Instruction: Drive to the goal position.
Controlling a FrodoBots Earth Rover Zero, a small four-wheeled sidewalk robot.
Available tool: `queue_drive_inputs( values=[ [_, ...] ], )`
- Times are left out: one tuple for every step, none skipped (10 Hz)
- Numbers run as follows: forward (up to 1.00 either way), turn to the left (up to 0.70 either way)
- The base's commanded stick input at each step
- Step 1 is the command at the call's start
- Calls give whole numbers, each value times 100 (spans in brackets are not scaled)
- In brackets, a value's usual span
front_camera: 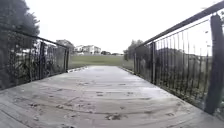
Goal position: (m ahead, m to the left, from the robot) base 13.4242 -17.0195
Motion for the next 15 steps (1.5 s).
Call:
queue_drive_inputs(
  values=[
    [9, 0],
    [9, 0],
    [9, 0],
    [9, 0],
    [9, 0],
    [9, 0],
    [9, 0],
    [9, 0],
    [9, 0],
    [9, 0],
    [9, 0],
    [9, 0],
    [9, 0],
    [9, 0],
    [9, 0]
  ],
)
